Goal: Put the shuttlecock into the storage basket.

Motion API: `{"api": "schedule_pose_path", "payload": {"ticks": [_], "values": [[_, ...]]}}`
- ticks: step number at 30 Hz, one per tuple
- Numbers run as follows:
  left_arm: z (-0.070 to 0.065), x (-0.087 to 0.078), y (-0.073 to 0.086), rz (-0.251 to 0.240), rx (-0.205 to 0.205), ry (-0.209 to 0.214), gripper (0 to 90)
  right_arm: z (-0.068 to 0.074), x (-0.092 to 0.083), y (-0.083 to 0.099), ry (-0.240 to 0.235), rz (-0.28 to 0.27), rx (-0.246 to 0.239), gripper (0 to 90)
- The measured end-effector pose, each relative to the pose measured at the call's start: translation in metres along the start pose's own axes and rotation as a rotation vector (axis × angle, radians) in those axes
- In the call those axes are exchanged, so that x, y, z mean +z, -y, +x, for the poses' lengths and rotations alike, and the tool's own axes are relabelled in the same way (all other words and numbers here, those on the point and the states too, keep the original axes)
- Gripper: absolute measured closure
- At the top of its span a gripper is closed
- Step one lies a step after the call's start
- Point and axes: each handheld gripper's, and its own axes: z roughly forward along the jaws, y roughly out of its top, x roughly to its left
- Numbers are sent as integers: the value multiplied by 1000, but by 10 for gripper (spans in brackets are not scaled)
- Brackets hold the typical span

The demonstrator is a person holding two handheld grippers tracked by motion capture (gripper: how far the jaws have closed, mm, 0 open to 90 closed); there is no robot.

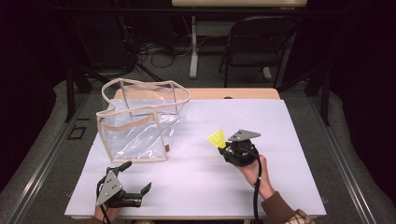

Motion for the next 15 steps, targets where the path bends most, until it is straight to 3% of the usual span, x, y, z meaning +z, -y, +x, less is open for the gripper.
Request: {"api": "schedule_pose_path", "payload": {"ticks": [15], "values": [[0, 1, 0, -4, -5, -1, 1, -1, 1, -12, -3, -53, -5, 652]]}}
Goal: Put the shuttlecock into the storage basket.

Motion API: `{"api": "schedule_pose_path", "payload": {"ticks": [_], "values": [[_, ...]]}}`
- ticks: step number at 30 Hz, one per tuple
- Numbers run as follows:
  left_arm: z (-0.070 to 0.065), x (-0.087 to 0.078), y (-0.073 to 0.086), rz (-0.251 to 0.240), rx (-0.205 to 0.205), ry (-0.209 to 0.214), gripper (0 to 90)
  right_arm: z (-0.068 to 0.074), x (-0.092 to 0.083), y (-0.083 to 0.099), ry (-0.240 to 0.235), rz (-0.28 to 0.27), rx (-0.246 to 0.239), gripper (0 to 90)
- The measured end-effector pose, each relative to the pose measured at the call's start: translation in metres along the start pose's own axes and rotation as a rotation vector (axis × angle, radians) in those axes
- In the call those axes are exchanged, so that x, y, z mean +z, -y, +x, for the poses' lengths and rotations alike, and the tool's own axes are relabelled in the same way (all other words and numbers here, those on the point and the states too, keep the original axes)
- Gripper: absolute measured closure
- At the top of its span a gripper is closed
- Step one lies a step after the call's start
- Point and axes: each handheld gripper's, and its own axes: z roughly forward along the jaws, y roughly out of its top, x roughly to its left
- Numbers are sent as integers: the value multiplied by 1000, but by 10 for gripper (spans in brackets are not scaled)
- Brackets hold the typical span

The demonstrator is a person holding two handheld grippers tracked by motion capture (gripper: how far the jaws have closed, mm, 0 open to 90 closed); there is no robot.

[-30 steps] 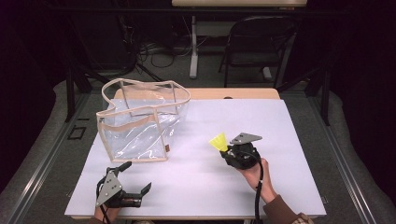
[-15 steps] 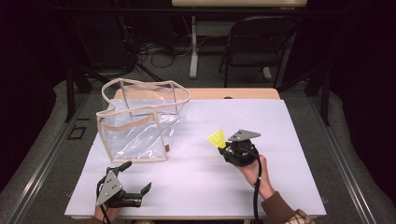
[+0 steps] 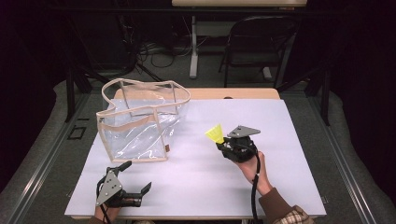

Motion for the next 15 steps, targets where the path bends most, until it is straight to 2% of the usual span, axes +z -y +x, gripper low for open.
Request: {"api": "schedule_pose_path", "payload": {"ticks": [15], "values": [[1, 1, 0, -1, -4, 3, 1, 1, 4, -10, -6, -28, -4, 651]]}}
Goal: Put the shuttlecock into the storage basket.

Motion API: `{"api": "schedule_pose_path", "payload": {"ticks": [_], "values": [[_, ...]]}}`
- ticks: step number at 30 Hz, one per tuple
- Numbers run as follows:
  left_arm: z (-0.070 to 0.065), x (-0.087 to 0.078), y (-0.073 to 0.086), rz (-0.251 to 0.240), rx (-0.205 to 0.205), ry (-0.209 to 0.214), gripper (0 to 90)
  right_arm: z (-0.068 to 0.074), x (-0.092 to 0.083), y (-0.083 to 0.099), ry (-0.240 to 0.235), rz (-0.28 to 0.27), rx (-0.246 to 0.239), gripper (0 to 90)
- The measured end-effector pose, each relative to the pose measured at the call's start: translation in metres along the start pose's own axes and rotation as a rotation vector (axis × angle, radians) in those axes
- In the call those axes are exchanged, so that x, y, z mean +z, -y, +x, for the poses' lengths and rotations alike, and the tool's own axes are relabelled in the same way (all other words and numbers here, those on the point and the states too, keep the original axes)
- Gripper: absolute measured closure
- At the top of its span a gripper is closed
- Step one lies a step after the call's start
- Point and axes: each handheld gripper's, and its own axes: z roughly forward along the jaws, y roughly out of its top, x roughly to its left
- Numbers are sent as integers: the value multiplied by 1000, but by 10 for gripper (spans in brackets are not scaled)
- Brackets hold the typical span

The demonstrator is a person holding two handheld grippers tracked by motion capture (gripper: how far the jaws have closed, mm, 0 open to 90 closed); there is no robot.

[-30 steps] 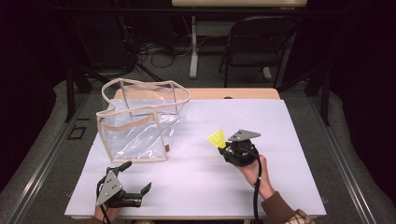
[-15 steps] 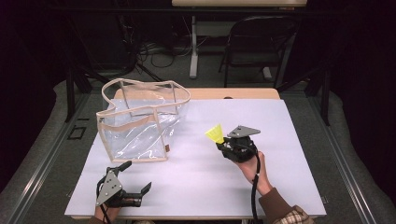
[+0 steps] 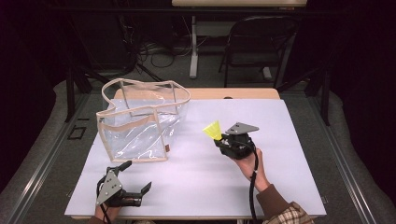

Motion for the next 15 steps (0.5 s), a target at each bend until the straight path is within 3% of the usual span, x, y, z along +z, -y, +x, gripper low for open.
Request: {"api": "schedule_pose_path", "payload": {"ticks": [15], "values": [[-1, 0, -1, -3, 7, 2, 1, -2, 2, -11, 5, -30, -12, 652]]}}
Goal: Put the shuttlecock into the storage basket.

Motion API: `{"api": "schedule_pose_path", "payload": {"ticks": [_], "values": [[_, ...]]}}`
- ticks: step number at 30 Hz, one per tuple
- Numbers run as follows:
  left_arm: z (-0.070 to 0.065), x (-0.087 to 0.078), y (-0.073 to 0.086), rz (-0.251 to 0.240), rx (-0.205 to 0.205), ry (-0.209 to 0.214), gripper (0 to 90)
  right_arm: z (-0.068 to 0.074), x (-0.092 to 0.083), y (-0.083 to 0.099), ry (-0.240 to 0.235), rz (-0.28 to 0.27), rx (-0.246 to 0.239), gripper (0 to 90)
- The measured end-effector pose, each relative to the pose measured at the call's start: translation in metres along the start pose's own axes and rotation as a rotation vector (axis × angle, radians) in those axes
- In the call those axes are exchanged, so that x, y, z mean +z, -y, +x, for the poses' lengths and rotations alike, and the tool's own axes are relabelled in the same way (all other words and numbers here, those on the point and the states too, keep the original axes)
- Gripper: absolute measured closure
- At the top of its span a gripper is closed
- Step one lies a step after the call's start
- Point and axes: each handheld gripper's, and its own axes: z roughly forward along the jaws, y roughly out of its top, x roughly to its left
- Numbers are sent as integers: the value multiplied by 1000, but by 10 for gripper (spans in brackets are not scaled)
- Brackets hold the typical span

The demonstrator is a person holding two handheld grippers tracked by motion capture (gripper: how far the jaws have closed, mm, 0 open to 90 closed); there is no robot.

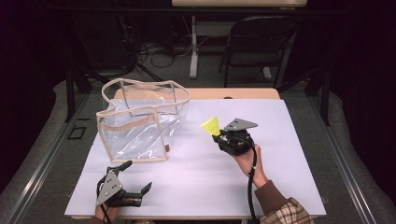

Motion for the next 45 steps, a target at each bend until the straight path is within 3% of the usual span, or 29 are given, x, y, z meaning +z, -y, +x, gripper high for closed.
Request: {"api": "schedule_pose_path", "payload": {"ticks": [45], "values": [[1, 0, 1, 3, -4, 1, 1, -9, 6, -38, 13, -74, 4, 651]]}}
